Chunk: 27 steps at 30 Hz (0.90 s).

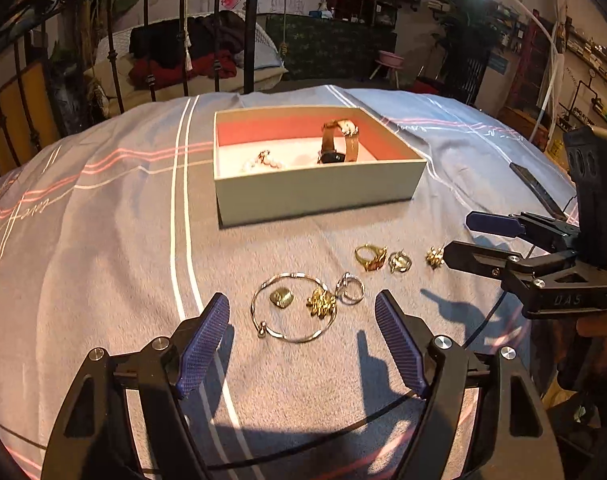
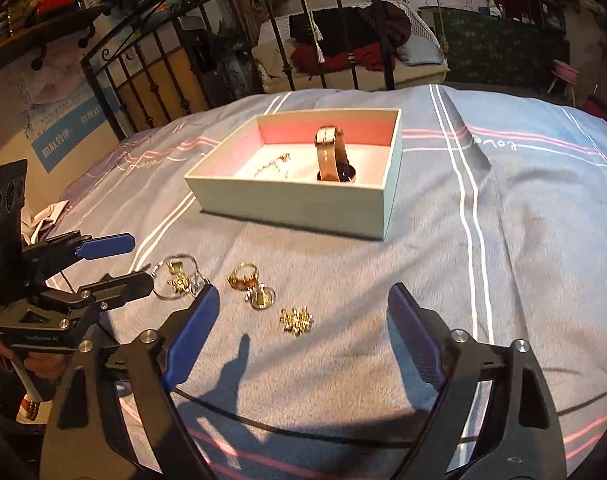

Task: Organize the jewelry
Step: 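Withdraw both tools from the box back to the remaining jewelry, then grasp the silver bangle with the left tool while the right tool grasps the gold flower charm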

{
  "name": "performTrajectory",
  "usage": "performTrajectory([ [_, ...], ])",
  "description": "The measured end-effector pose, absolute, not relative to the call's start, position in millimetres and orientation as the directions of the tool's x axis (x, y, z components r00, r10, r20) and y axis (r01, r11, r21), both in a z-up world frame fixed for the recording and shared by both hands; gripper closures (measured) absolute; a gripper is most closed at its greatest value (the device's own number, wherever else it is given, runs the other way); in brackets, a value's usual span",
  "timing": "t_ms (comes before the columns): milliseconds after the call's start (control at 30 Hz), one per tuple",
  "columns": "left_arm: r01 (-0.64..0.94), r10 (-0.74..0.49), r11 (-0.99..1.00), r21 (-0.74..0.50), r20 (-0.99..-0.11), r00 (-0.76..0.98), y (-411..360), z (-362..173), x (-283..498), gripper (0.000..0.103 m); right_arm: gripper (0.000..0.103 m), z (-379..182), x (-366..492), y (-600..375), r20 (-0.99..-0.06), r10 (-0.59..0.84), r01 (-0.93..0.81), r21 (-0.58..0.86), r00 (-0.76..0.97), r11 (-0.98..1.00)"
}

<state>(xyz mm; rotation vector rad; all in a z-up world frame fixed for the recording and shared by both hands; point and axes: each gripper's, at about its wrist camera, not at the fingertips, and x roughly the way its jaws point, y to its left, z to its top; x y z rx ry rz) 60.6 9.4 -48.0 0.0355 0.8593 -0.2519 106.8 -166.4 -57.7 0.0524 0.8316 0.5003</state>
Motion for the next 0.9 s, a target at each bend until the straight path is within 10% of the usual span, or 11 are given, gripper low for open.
performTrajectory([
  [600, 0.214, -0.142, 0.977, -0.012, -0.785, 0.603, 2.2, -68.9, 77.4, 0.05, 0.023, -74.3, 98.7, -151.3, -0.699, 0.425, -0.429, 0.185, 0.575, 0.884],
  [900, 0.17, -0.177, 0.982, -0.085, -0.729, 0.662, 3.7, -54.7, 72.5, 0.05, 0.046, -76.6, 97.6, -135.5, -0.728, 0.373, -0.462, 0.088, 0.575, 0.883],
])
